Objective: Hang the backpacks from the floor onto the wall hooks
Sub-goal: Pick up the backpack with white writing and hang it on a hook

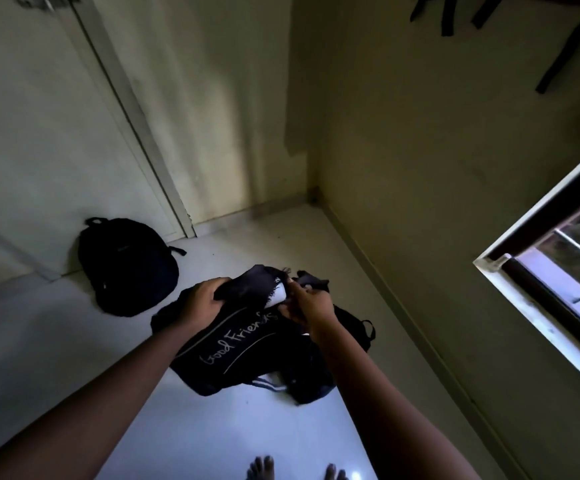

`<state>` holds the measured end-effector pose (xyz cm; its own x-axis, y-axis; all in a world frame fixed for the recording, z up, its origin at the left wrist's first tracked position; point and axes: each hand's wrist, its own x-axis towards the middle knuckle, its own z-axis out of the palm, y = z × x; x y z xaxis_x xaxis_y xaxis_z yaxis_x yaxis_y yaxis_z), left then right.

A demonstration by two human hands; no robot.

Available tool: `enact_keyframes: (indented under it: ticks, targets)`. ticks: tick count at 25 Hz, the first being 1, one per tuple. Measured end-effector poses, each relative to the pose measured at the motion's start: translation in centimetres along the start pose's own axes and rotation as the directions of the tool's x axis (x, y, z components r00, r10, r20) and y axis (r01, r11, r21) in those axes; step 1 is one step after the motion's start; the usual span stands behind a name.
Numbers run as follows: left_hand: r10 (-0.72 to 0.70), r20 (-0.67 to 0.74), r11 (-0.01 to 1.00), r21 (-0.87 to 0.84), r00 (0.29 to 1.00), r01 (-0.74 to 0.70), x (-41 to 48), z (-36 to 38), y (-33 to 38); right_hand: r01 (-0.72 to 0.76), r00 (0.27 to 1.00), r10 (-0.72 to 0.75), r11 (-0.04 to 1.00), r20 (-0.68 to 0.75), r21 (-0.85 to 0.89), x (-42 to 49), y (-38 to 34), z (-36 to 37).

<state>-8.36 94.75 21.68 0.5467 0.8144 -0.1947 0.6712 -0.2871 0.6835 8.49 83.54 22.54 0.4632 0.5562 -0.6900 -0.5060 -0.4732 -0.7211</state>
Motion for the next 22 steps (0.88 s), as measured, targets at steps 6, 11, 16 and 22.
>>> enact_keyframes:
  ticks: [6,11,16,22]
  targets:
    - [-0.004,-0.026,0.998,-0.06,1.0,0.003,-0.6,0.9,-0.5,0.52,0.772,-0.621,0.495,0.135,-0.696,-2.1,-1.6,-1.8]
    - [0.035,0.006,0.998,-0.058,0.999,-0.035,-1.4,1.8,0.3,0.463,0.784,-0.511,0.101,0.353,-0.881,1.5,-0.2,-2.8]
    - [-0.075,0.024,0.995,0.068,0.997,0.073,0.1,3.3,3.0,0.35,0.878,-0.388,0.119,0.281,-0.929,1.9,-1.4,-2.1]
    - [-0.268,0.192,0.953,0.197,0.944,0.231,0.1,5.0,5.3,0.436,0.862,-0.356,0.161,0.36,-0.885,2.7,-1.0,0.1]
